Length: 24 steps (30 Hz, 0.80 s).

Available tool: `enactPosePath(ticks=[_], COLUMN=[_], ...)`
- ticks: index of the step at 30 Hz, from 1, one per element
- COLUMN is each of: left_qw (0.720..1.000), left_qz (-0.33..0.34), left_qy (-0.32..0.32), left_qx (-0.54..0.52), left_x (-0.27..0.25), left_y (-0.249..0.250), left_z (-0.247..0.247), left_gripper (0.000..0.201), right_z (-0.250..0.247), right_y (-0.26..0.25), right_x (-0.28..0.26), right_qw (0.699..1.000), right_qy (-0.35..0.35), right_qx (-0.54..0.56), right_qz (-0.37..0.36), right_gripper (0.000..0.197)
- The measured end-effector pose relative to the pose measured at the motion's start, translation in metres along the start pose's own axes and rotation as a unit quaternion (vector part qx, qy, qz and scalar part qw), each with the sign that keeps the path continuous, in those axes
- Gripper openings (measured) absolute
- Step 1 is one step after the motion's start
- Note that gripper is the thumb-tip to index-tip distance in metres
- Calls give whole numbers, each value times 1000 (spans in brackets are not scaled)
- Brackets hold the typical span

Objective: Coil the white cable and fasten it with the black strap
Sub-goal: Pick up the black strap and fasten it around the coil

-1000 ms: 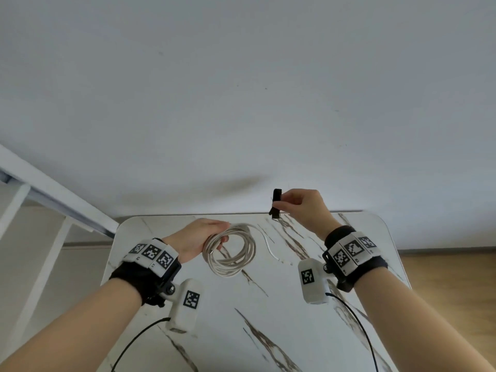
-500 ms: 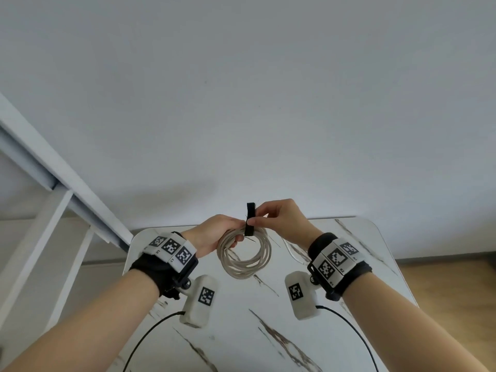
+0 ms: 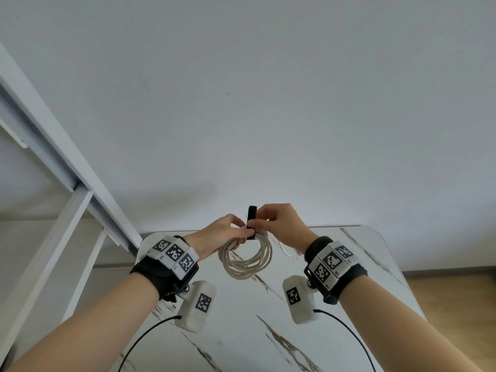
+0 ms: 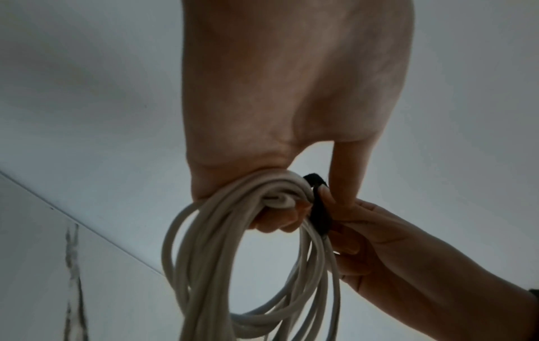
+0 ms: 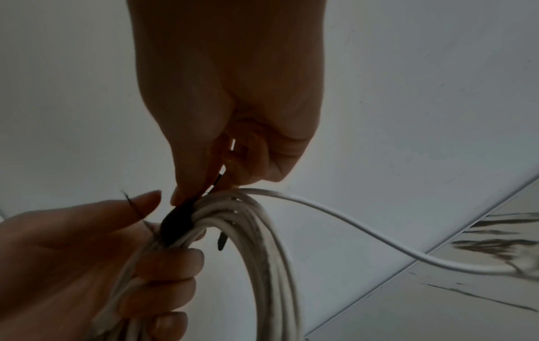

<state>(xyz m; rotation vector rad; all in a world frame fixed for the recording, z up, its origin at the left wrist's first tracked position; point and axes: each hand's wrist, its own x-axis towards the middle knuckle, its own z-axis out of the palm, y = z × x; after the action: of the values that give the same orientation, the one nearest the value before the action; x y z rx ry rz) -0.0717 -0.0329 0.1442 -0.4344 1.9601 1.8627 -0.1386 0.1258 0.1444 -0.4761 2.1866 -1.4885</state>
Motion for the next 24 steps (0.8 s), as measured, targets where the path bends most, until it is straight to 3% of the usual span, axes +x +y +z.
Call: enactPosePath(ticks=[2,5,11,18,24], left_qw=[999,997,996,996,995], left_qz=[23,43,53,50,40], left_qy=[10,15,5,-3,27], left_qx=[44,59,67,79,85], left_x=[0,1,4,8,12], left_y=[-3,-3,0,-3,-6], left_z=[-2,-4,-4,-3,1], left_gripper=[26,20,13,14,18], right_z=[0,-1,-1,-6,-5], right_y=[-2,-3,-1,5,7], right_x=[2,3,6,9,10], right_qw=[1000,1000,998,995,993], right_qy=[6,13,1,-14,-32], right_qx=[-4,10,-46,-102,-111], right_qz=[10,22,-33,-13,-19], right_gripper=[18,33,10,17,16])
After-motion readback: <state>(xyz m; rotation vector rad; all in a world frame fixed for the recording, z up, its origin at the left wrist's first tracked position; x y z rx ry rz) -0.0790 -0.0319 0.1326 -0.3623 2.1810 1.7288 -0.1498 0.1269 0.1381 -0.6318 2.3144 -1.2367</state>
